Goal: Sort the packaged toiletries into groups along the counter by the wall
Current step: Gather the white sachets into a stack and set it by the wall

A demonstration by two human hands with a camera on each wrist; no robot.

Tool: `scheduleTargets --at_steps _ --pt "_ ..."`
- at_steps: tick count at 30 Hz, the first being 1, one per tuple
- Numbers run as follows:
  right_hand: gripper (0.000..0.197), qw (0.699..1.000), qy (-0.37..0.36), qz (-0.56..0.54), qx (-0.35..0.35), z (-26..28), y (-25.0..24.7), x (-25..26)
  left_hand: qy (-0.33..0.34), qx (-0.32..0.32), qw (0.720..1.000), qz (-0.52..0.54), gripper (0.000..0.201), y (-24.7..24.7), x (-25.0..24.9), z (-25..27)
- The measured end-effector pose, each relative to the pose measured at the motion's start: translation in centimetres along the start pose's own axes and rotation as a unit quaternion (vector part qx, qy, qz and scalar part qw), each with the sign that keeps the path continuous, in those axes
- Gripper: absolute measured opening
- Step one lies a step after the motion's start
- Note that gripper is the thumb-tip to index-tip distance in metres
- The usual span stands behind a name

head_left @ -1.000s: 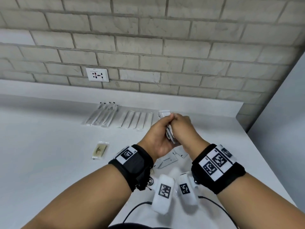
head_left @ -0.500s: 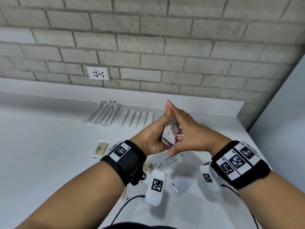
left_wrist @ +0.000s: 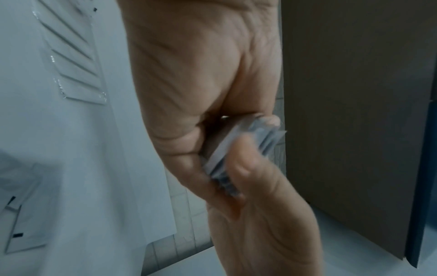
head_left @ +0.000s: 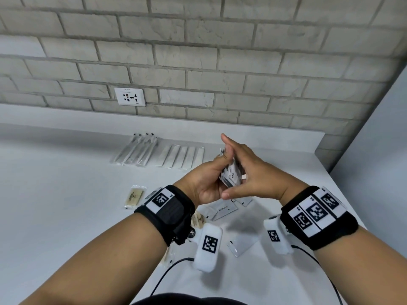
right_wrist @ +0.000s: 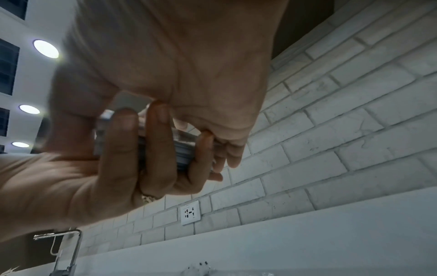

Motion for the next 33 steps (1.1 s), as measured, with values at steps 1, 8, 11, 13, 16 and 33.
scheduleTargets --at_steps 1,8,11,13,16,33 --pt "0.123 1.0 -0.002 0.009 -0.006 0.0 -0.1 0.0 -0.001 0.01 1.0 -0.004 0.062 0.0 0.1 -0.1" --pt "0.114 0.998 -0.007 0.049 -0.048 0.2 -0.5 0.4 0.023 0.043 0.998 -0.038 0.091 0.3 0.3 -0.3" --pt "0.112 0.997 -0.026 0.047 -0.058 0.3 -0.5 0.5 0.023 0.042 0.998 -0.039 0.074 0.4 0.2 -0.4" --pt "0.118 0.997 -0.029 0.044 -0.048 0.2 -0.2 0.3 0.018 0.046 0.998 -0.034 0.069 0.5 0.3 -0.4" --pt "0.131 0.998 -0.031 0.046 -0.031 0.3 0.0 0.0 0.017 0.046 0.999 -0.015 0.069 0.6 0.3 -0.4" --pt "0.009 0.927 -0.067 0.13 -0.345 0.8 0.5 0.1 0.181 -0.186 0.958 0.124 0.031 -2.1 -2.0 -0.3"
Point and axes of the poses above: each hand's wrist, its own z-axis away from the middle knuckle, its own y-axis out of the palm, x = y × z, the point moved 7 cm from there along -z, towards the middle knuckle, and after that the axes turned 6 degrees about -y, right-handed, at the moved point
